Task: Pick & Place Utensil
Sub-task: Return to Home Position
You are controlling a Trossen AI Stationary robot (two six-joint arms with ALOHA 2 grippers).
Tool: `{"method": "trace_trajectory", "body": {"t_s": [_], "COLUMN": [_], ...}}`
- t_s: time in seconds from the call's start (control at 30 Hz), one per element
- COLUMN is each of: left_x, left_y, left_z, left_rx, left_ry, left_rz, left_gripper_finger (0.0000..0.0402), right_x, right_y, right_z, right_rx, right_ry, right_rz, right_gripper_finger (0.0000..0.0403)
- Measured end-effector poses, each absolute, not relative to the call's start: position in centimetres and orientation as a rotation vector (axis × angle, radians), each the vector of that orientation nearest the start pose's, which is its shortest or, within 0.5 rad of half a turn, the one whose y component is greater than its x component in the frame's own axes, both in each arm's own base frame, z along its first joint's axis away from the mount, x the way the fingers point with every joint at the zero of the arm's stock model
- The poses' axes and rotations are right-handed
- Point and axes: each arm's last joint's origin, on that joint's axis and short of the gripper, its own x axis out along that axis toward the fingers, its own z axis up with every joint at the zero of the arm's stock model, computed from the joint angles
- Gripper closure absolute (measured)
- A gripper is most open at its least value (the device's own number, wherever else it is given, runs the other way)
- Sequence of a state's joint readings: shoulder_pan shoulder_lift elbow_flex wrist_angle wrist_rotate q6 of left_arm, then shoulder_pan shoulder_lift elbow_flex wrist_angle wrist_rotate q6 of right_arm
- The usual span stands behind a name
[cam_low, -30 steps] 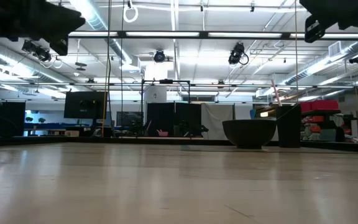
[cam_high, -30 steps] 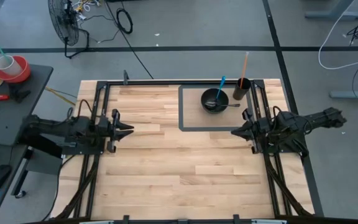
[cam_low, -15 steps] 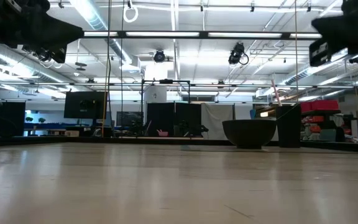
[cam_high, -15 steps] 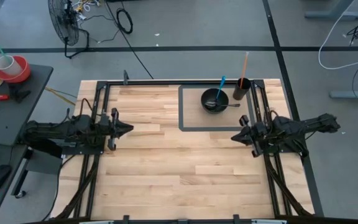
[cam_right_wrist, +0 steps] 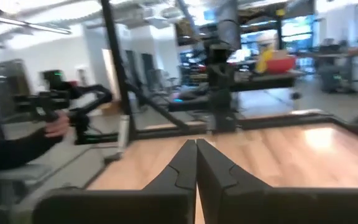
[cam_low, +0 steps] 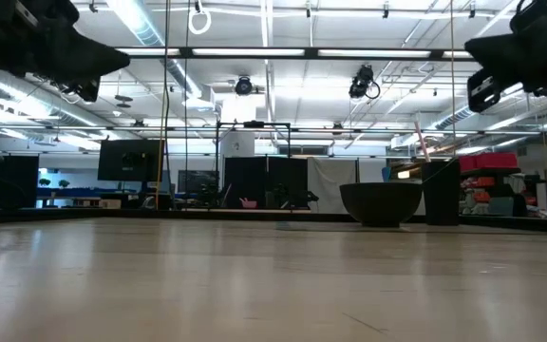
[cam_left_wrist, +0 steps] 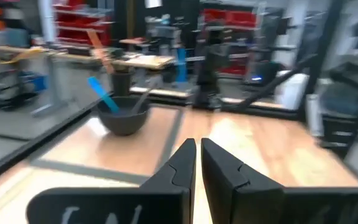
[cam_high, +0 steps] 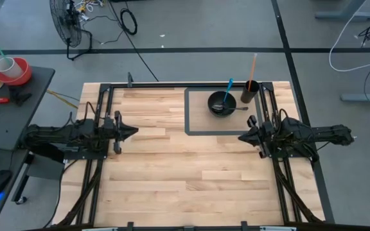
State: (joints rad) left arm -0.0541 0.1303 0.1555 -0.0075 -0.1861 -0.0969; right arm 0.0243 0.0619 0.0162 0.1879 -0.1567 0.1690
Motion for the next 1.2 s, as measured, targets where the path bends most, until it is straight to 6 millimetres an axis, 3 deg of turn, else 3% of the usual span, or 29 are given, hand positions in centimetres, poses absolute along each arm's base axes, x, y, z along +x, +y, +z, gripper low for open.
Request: {"method": "trace_trajectory", "body": {"t_s": [0.13, 0.3, 0.53, 0.7, 0.87, 1.0, 1.2], "left_x": [9.7, 9.7, 9.8, 10.2, 10.2, 10.1, 10.1], "left_y": [0.3, 0.0, 0.0, -0.1, -0.1, 0.1, 0.2], "left_z": [19.8, 19.4, 19.1, 16.5, 16.7, 16.7, 16.8], "left_rx": [-0.063, -0.062, -0.007, 0.020, 0.040, 0.036, -0.075], "left_ry": [0.052, 0.102, 0.101, 0.024, 0.018, 0.016, -0.005], "left_rz": [0.241, 0.135, 0.116, 0.106, 0.101, 0.199, 0.235], "left_gripper_finger": [0.0374, 0.0374, 0.0374, 0.0388, 0.0395, 0.0383, 0.0375], "right_x": [10.0, 10.0, 10.0, 10.0, 10.0, 10.0, 10.0], "right_y": [0.4, 0.2, 0.2, 0.2, 0.2, 0.2, 0.2], "right_z": [18.2, 18.2, 18.2, 18.2, 18.2, 18.1, 18.1], "right_rx": [0.073, 0.040, 0.046, 0.046, 0.046, 0.046, 0.046], "right_ry": [-0.134, -0.136, -0.135, -0.135, -0.134, -0.134, -0.129], "right_rz": [0.098, 0.020, 0.008, 0.008, 0.008, 0.008, 0.008], "right_gripper_finger": [0.0394, 0.0394, 0.0394, 0.0394, 0.0394, 0.0394, 0.0394]}}
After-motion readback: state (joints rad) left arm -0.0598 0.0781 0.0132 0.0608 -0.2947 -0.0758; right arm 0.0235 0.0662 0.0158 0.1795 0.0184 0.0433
